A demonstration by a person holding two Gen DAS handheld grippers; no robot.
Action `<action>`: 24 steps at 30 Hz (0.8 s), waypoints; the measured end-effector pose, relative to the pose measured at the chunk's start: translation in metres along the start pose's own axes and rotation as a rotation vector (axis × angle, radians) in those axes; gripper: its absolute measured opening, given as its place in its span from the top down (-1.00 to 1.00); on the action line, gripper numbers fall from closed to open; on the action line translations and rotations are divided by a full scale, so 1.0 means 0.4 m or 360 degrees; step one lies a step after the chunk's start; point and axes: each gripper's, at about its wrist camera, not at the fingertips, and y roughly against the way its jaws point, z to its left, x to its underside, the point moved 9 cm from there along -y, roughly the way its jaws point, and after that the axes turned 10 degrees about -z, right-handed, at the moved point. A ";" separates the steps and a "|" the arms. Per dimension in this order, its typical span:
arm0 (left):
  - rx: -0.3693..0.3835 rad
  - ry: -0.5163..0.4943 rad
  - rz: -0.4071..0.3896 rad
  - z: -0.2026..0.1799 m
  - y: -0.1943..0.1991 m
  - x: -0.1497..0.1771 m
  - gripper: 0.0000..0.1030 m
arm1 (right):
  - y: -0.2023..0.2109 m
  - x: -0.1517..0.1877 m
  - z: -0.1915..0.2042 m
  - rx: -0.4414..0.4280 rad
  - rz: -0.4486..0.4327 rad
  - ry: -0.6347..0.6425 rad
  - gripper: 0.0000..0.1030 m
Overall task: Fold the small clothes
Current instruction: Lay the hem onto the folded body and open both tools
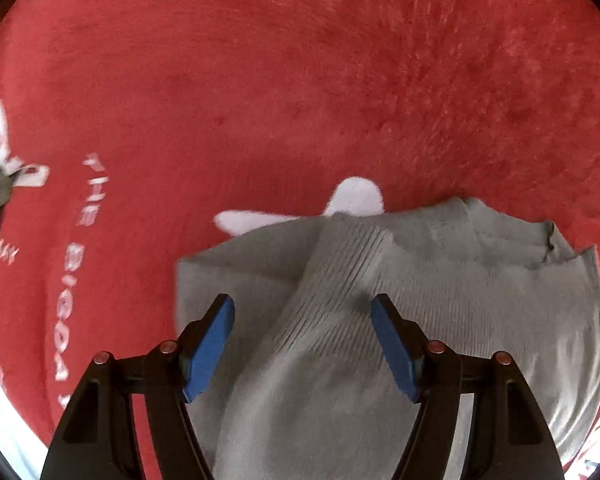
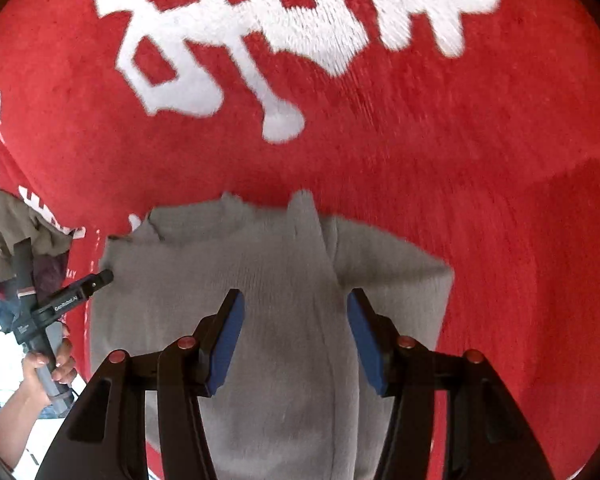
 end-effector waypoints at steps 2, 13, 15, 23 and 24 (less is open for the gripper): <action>-0.0007 0.0000 0.0033 -0.006 -0.028 -0.005 -0.39 | -0.032 -0.018 0.000 -0.0018 0.0023 -0.0031 -0.05; -0.0198 0.0091 -0.0066 0.023 -0.043 -0.072 -0.15 | -0.054 -0.037 -0.015 0.0099 0.0059 0.0097 0.87; -0.0205 0.0144 -0.0060 0.031 -0.038 -0.076 -0.15 | -0.075 -0.016 -0.044 0.0147 0.0113 0.0118 0.87; -0.0172 0.0048 -0.0123 0.017 0.120 -0.035 -0.55 | 0.011 0.005 -0.030 0.0168 0.0028 0.0131 0.21; -0.0169 0.0050 -0.0139 0.018 0.152 -0.031 -0.59 | 0.029 0.008 -0.023 0.0161 0.0019 0.0131 0.16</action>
